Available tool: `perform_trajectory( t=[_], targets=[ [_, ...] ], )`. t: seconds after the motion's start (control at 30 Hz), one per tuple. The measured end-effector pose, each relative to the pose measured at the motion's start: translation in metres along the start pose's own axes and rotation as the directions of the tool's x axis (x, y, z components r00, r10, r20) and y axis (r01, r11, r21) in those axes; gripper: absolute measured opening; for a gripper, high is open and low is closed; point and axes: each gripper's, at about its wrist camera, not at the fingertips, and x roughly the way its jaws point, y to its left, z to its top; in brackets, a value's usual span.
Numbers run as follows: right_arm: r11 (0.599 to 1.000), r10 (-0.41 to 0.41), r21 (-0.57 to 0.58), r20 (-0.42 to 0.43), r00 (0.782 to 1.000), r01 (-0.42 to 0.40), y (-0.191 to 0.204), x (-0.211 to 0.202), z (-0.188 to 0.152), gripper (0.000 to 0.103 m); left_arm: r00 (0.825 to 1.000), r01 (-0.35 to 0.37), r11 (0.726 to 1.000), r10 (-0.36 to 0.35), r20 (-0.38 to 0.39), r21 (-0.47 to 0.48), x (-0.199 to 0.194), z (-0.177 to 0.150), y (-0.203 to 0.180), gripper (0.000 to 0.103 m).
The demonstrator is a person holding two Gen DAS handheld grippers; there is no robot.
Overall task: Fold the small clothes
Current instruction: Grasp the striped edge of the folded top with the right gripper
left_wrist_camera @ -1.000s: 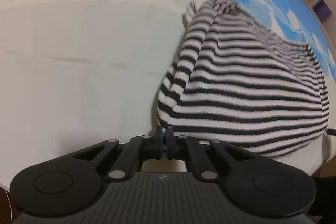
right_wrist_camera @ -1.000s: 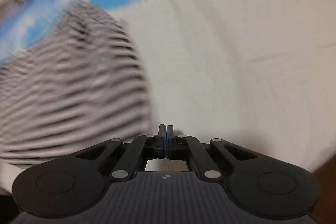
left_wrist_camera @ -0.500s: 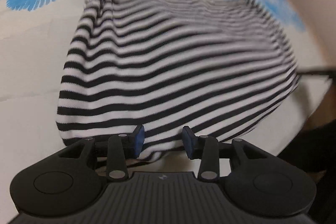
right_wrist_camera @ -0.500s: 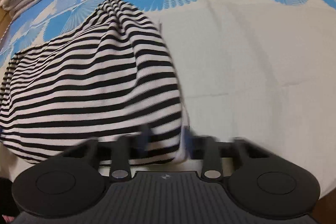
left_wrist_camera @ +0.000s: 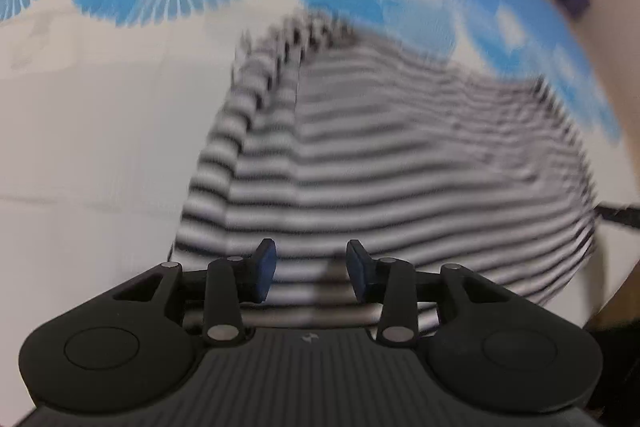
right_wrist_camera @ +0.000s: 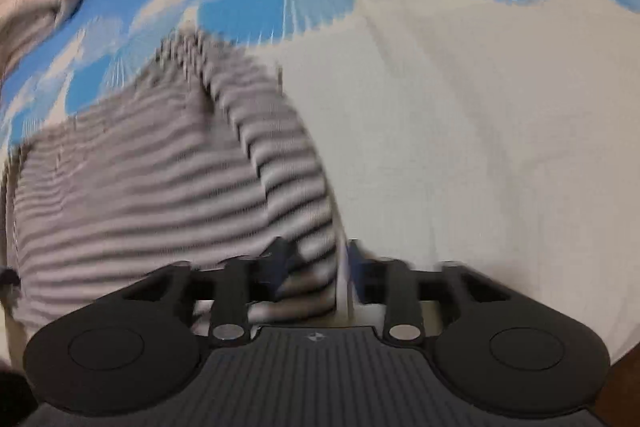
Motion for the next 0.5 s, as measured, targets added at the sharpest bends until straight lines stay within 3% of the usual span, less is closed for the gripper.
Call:
perform_trajectory(
  t=[0.13, 0.27, 0.43, 0.5],
  targets=[
    [1.000, 0.016, -0.017, 0.103, 0.995, -0.014, 0.012, -0.003, 0.018, 0.044, 0.996, -0.016, 0.998, 0.021, 0.092, -0.063, -0.011, 0.014, 0.009, 0.043],
    [0.999, 0.012, -0.035, 0.141, 0.990, -0.008, 0.031, 0.010, 0.036, 0.044, 0.985, -0.063, 0.992, 0.079, 0.151, -0.111, -0.014, 0.031, 0.018, 0.044],
    [0.996, -0.023, -0.078, 0.120, 0.992, 0.033, 0.053, 0.037, 0.050, 0.044, 0.987, -0.072, 0.988, 0.091, 0.132, -0.140, -0.001, 0.044, 0.023, 0.044],
    [0.995, -0.042, -0.088, 0.103, 0.994, 0.051, 0.058, 0.045, 0.051, 0.019, 0.988, -0.088, 0.988, 0.102, 0.115, -0.124, 0.010, 0.047, 0.023, 0.043]
  ],
)
